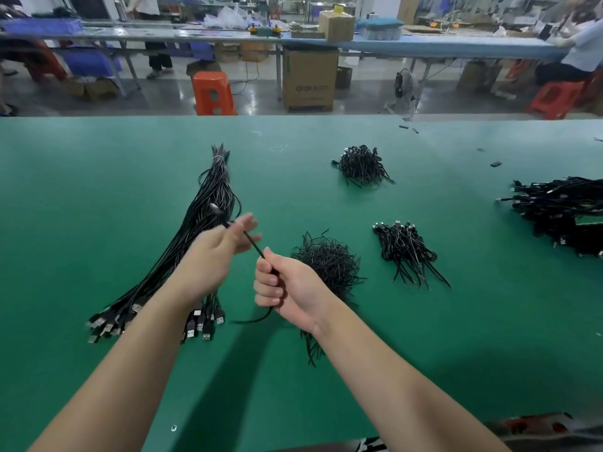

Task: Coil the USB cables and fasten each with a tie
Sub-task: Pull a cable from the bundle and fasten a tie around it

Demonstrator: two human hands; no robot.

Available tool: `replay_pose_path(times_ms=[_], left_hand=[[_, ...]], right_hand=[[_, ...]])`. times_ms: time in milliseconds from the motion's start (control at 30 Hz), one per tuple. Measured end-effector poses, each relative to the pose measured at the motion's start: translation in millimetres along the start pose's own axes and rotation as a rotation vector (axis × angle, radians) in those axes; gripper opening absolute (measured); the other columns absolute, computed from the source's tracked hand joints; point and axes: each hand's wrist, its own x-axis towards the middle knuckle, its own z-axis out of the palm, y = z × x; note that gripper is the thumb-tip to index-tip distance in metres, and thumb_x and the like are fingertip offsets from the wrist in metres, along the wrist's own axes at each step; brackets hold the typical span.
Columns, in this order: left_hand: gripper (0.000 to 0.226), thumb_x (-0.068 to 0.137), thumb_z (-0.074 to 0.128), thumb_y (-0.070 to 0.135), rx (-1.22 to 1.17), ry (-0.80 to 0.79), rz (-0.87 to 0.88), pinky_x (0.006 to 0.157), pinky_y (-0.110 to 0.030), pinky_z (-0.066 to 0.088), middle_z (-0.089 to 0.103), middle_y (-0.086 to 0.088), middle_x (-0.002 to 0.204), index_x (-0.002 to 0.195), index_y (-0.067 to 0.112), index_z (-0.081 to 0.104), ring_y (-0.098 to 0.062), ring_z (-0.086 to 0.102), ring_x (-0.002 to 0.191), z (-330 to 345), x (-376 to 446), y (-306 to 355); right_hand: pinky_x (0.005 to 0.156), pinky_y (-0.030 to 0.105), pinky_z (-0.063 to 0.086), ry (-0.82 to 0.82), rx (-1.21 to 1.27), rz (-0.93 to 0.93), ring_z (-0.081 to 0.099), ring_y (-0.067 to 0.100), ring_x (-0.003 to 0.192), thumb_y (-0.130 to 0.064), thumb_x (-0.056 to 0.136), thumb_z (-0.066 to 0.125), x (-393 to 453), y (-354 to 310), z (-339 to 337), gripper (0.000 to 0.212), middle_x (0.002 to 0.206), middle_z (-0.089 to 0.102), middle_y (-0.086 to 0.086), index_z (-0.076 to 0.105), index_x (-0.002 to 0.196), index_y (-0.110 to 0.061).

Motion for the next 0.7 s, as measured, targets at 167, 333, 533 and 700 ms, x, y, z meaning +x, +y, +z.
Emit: replay_pose_path(times_ms=[167, 333, 533, 700], left_hand=[[0.046, 0.110, 0.023, 0.034, -0.951, 0.379, -0.087, 0.069, -0.020, 0.055, 0.072, -0.006, 0.096, 0.107, 0.005, 0.058, -0.008, 0.071, 0.073, -22, 21, 23], [0.037, 0.105, 0.038, 0.032, -0.937, -0.016, -0.200, 0.039, -0.016, 0.019, 0.052, 0.009, 0.062, 0.105, 0.006, 0.065, -0.006, 0.019, 0.037, -37, 7, 39], [0.042, 0.105, 0.044, 0.035, 0.183, -0.827, -0.151, 0.042, -0.024, 0.021, 0.062, 0.004, 0.053, 0.108, 0.006, 0.074, -0.011, 0.025, 0.038, -45, -14, 32], [0.033, 0.104, 0.046, 0.040, 0.561, -0.423, -0.231, 0.056, -0.034, 0.045, 0.075, 0.006, 0.071, 0.098, 0.021, 0.072, -0.012, 0.048, 0.046, -25, -15, 22]], right_hand=[[0.046, 0.021, 0.021, -0.063, -0.061, 0.042, 0.022, 0.008, 0.047, -0.033, 0.107, 0.041, -1, 8, 9, 0.040, 0.060, 0.032, -0.007, 0.049, 0.069, -0.021], [0.045, 0.020, 0.016, -0.014, 0.106, 0.088, 0.020, 0.006, 0.046, -0.032, 0.107, 0.041, 2, 4, 2, 0.042, 0.059, 0.030, -0.008, 0.050, 0.068, -0.020], [0.042, 0.018, 0.013, 0.020, -0.007, 0.155, 0.022, 0.003, 0.039, -0.032, 0.106, 0.042, 1, -22, -5, 0.041, 0.054, 0.033, -0.011, 0.052, 0.068, -0.020], [0.040, 0.019, 0.014, 0.072, -0.167, 0.117, 0.019, 0.004, 0.042, -0.032, 0.108, 0.040, 0, -40, -2, 0.038, 0.057, 0.031, -0.010, 0.047, 0.073, -0.019]])
